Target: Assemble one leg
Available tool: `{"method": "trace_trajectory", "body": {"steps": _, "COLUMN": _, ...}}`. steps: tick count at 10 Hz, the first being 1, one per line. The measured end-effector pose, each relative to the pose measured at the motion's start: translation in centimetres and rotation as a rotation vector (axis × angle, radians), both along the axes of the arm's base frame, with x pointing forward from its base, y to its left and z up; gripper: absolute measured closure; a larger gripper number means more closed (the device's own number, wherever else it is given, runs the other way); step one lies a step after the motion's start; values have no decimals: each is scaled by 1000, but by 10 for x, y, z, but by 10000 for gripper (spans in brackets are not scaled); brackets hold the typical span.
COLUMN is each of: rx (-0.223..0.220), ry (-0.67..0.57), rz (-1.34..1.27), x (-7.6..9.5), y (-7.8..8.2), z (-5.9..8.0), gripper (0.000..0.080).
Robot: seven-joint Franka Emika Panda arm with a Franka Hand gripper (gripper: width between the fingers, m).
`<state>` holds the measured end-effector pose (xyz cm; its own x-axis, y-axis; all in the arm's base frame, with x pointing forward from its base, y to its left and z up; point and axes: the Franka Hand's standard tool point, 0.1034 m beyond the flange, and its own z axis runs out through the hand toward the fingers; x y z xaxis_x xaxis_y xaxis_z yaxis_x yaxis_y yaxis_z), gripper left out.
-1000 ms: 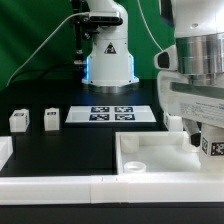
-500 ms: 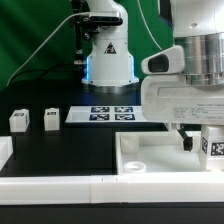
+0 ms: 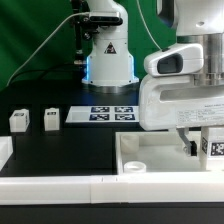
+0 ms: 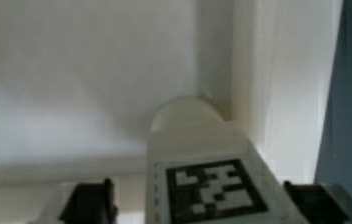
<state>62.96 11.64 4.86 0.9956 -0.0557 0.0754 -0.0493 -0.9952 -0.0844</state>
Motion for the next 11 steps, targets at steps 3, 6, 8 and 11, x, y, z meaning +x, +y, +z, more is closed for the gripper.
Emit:
{"method": "trace_trajectory", "body": {"steps": 3, "rx": 0, "ry": 0, "rz": -38, "x": 1, "y": -1, "z": 2, "gripper": 531}}
{"method": "trace_trajectory", "body": {"steps": 6, "rx": 10, "ry": 36, "rz": -223, "x": 1, "y": -1, "z": 2, "gripper": 531}}
{"method": "trace_trajectory", "body": {"steps": 8, "rx": 11, "ry": 59, "rz": -455, "x": -1, "y": -7, "z": 1, "gripper": 531}}
{"method": "trace_trajectory", "body": {"steps": 11, "rx": -27, "ry": 48, "rz": -696, "x": -5, "y": -26, "z": 0, "gripper": 519}}
